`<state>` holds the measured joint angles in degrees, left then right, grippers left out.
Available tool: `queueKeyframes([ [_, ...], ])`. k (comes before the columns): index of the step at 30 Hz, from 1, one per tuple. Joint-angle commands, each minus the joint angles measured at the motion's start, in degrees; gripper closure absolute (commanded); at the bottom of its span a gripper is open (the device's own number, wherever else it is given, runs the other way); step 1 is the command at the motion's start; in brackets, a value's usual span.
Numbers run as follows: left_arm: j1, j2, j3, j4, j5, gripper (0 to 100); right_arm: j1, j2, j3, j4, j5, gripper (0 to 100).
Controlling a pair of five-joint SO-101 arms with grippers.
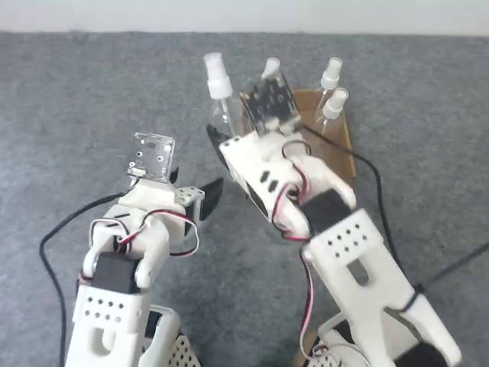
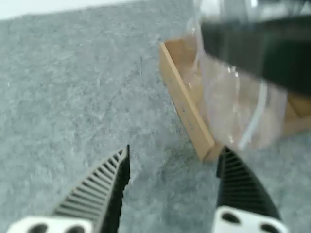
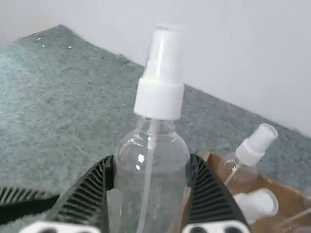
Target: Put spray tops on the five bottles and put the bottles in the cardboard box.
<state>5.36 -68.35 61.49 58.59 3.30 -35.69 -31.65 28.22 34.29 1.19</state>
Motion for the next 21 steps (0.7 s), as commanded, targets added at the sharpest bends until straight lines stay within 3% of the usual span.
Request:
queueKeyframes([
  [1,0.2,-6.2,-2.1,1.7,-0.2,72,0.4,2.5,-8.1,1.0,-0.7,99.3],
  [7,-0.3,-17.2,3.8,-0.7,-0.4,72,-1.5,4.9,-9.0,1.4,-0.8,99.3],
  [21,-0.3,-9.8,4.8,-5.0,-0.5,72,-6.5,-9.4,-9.4,16.3,-0.4,99.3],
])
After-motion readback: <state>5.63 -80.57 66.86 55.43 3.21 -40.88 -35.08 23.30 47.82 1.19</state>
